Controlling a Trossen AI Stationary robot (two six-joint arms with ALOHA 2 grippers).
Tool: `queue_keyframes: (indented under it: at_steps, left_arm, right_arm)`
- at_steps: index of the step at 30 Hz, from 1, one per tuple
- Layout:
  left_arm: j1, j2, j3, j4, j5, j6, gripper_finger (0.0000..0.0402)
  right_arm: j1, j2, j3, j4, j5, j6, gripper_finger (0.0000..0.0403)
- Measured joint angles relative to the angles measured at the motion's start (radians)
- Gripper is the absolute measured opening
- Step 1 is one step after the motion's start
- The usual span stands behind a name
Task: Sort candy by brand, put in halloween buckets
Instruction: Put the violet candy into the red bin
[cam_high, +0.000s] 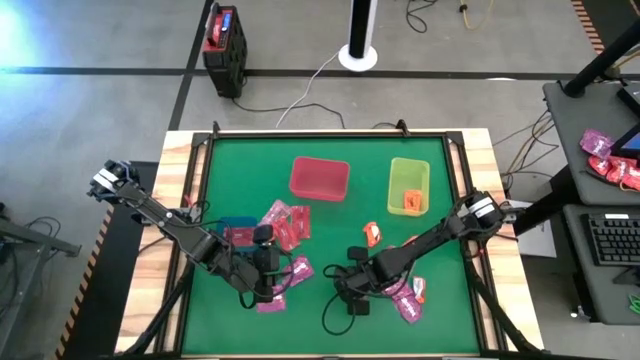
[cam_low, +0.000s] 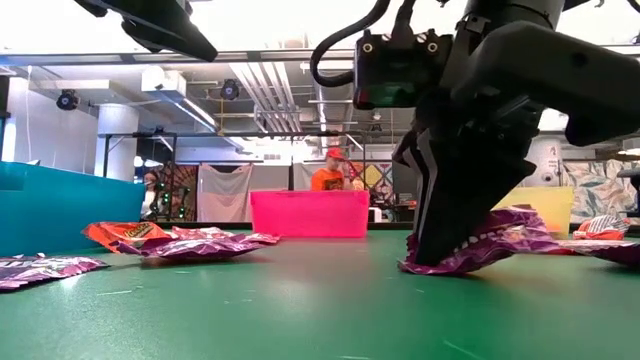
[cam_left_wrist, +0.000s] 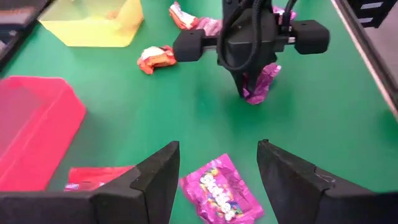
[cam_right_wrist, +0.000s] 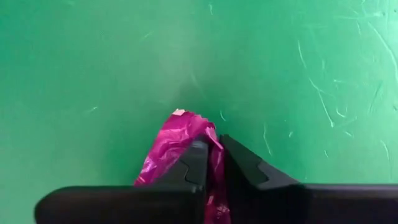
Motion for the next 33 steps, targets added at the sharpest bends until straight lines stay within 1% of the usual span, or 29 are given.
queue_keyframes:
  at_steps: [3, 6, 11, 14, 16, 18, 21, 23, 25, 27, 28, 33]
  left_arm:
    - [0.000, 0.000, 0.000, -0.029, -0.008, 0.001, 0.0198]
    - [0.000, 0.000, 0.000, -0.059, -0.014, 0.010, 0.0198]
    - [0.001, -0.001, 0.000, -0.121, -0.091, 0.041, 0.0198]
    - [0.003, -0.008, 0.000, -0.170, -0.114, 0.049, 0.0198]
    - [0.007, -0.013, -0.001, -0.197, -0.114, 0.050, 0.0195]
    - [0.009, -0.019, -0.001, -0.225, -0.114, 0.050, 0.0191]
    - [0.012, -0.032, -0.002, -0.232, -0.113, 0.049, 0.0187]
    - [0.013, -0.042, -0.002, -0.232, -0.113, 0.047, 0.0184]
    - [0.013, -0.054, -0.002, -0.232, -0.114, 0.040, 0.0183]
    - [0.013, -0.063, -0.002, -0.228, -0.116, 0.029, 0.0182]
    - [0.013, -0.066, -0.002, -0.227, -0.121, 0.026, 0.0182]
    - [0.014, -0.066, -0.002, -0.199, -0.167, 0.017, 0.0182]
  right_arm:
    - [-0.012, -0.034, -0.004, -0.004, 0.000, -0.006, 0.0021]
    - [-0.034, -0.086, -0.005, -0.008, 0.048, -0.043, 0.0020]
    - [-0.119, -0.173, 0.015, 0.025, 0.230, -0.179, 0.0019]
    - [-0.213, -0.198, 0.021, 0.058, 0.340, -0.261, 0.0018]
    - [-0.290, -0.214, 0.030, 0.102, 0.371, -0.323, 0.0018]
    - [-0.372, -0.219, 0.038, 0.152, 0.372, -0.356, 0.0018]
    - [-0.493, -0.211, 0.043, 0.218, 0.355, -0.360, 0.0018]
    - [-0.567, -0.210, 0.043, 0.245, 0.303, -0.366, 0.0018]
    - [-0.630, -0.211, 0.043, 0.260, 0.215, -0.369, 0.0020]
    - [-0.676, -0.211, 0.042, 0.259, 0.148, -0.355, 0.0023]
    - [-0.694, -0.211, 0.038, 0.259, 0.130, -0.352, 0.0024]
    - [-0.737, -0.211, 0.028, 0.279, 0.079, -0.352, 0.0029]
